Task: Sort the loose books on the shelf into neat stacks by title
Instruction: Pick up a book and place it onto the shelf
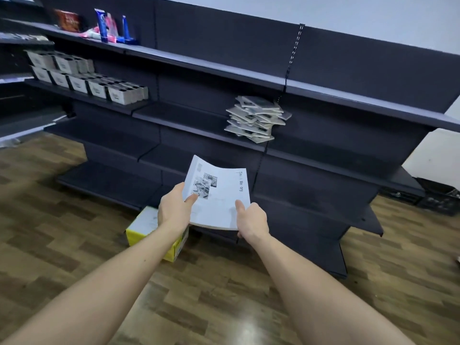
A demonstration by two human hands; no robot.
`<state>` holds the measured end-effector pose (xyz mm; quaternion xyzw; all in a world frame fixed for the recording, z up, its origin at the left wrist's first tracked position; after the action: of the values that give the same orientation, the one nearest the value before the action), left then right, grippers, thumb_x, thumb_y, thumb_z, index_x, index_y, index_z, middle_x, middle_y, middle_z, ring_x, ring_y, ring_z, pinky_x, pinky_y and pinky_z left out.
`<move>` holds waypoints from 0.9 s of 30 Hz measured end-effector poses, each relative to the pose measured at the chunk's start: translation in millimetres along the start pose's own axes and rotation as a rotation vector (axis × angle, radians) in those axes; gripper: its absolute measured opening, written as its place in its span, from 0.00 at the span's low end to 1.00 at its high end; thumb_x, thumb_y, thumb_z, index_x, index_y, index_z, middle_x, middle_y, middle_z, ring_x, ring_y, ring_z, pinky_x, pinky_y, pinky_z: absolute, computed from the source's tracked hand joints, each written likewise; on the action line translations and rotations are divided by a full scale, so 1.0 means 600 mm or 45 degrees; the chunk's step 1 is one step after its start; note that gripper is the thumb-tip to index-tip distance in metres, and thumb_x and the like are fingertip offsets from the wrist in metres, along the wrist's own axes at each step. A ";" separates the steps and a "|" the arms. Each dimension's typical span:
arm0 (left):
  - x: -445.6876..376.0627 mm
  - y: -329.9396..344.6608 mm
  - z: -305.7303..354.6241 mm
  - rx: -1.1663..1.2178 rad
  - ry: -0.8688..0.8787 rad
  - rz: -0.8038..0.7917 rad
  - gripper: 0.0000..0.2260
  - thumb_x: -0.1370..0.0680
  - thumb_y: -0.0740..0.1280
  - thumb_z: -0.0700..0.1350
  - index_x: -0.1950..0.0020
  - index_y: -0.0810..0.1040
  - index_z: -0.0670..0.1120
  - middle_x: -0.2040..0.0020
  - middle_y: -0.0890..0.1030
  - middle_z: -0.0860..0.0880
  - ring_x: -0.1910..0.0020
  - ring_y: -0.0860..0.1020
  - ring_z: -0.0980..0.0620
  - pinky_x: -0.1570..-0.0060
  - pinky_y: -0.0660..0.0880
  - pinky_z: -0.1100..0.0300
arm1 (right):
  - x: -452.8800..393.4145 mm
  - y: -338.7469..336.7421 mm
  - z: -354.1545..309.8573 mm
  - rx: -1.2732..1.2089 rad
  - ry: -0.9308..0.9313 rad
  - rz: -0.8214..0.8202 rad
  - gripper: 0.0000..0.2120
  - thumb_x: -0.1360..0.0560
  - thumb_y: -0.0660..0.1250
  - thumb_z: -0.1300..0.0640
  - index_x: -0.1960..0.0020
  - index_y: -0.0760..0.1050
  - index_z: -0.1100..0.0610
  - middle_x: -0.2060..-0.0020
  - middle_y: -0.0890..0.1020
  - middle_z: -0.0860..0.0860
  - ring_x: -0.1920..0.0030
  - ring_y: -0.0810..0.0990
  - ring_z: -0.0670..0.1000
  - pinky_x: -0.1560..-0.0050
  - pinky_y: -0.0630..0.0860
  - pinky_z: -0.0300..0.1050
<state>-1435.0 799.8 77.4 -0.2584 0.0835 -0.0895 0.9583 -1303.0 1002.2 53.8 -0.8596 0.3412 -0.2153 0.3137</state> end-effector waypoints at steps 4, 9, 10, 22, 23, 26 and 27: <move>-0.113 0.005 0.006 -0.004 0.049 -0.051 0.14 0.20 0.65 0.51 0.35 0.74 0.53 0.48 0.81 0.51 0.57 0.80 0.45 0.60 0.81 0.48 | -0.075 0.021 -0.055 0.002 0.027 0.046 0.20 0.17 0.53 0.41 0.45 0.68 0.59 0.60 0.76 0.50 0.74 0.78 0.52 0.68 0.69 0.42; -0.228 0.023 0.032 -0.049 0.138 -0.090 0.14 0.20 0.64 0.49 0.34 0.74 0.52 0.45 0.82 0.51 0.52 0.79 0.48 0.53 0.79 0.49 | -0.154 0.023 -0.102 0.002 0.067 0.120 0.21 0.18 0.53 0.41 0.44 0.68 0.60 0.59 0.76 0.51 0.73 0.79 0.53 0.63 0.74 0.45; -0.246 0.029 0.035 -0.051 0.146 -0.101 0.14 0.20 0.64 0.49 0.35 0.74 0.52 0.45 0.82 0.51 0.52 0.79 0.48 0.53 0.79 0.50 | -0.170 0.022 -0.108 0.011 0.074 0.135 0.21 0.18 0.53 0.41 0.44 0.68 0.60 0.58 0.77 0.52 0.72 0.79 0.53 0.62 0.75 0.46; -0.431 0.153 0.050 -0.051 0.147 -0.173 0.13 0.20 0.63 0.47 0.36 0.74 0.52 0.48 0.81 0.51 0.54 0.79 0.48 0.57 0.79 0.52 | -0.388 0.030 -0.114 0.039 0.124 0.184 0.22 0.18 0.53 0.40 0.44 0.69 0.59 0.55 0.80 0.54 0.62 0.82 0.57 0.54 0.80 0.52; -0.451 0.168 0.059 -0.058 0.156 -0.170 0.13 0.20 0.63 0.47 0.36 0.74 0.52 0.48 0.81 0.51 0.54 0.79 0.48 0.57 0.79 0.51 | -0.415 0.026 -0.115 0.039 0.119 0.189 0.22 0.18 0.53 0.40 0.45 0.69 0.59 0.54 0.81 0.55 0.59 0.83 0.59 0.53 0.80 0.52; -0.513 0.219 0.086 -0.061 0.174 -0.165 0.13 0.20 0.63 0.47 0.36 0.74 0.52 0.49 0.81 0.51 0.54 0.79 0.48 0.57 0.79 0.51 | -0.499 0.008 -0.116 0.029 0.100 0.193 0.22 0.19 0.53 0.39 0.46 0.68 0.59 0.53 0.81 0.56 0.56 0.83 0.60 0.54 0.78 0.50; -0.530 0.233 0.095 -0.061 0.174 -0.164 0.13 0.20 0.63 0.47 0.36 0.74 0.52 0.49 0.81 0.51 0.55 0.79 0.48 0.58 0.78 0.52 | -0.522 0.000 -0.117 0.029 0.094 0.191 0.22 0.19 0.53 0.39 0.46 0.68 0.59 0.53 0.81 0.56 0.57 0.83 0.60 0.54 0.77 0.49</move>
<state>-1713.8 1014.0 91.0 -0.2795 0.1341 -0.1663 0.9361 -1555.6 1200.7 54.7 -0.8194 0.4134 -0.2268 0.3259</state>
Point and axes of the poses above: each hand's wrist, its own x-axis away from the middle knuckle, its own y-axis out of the palm, z = x × y, the point moved 10 cm from there along -x, towards the middle knuckle
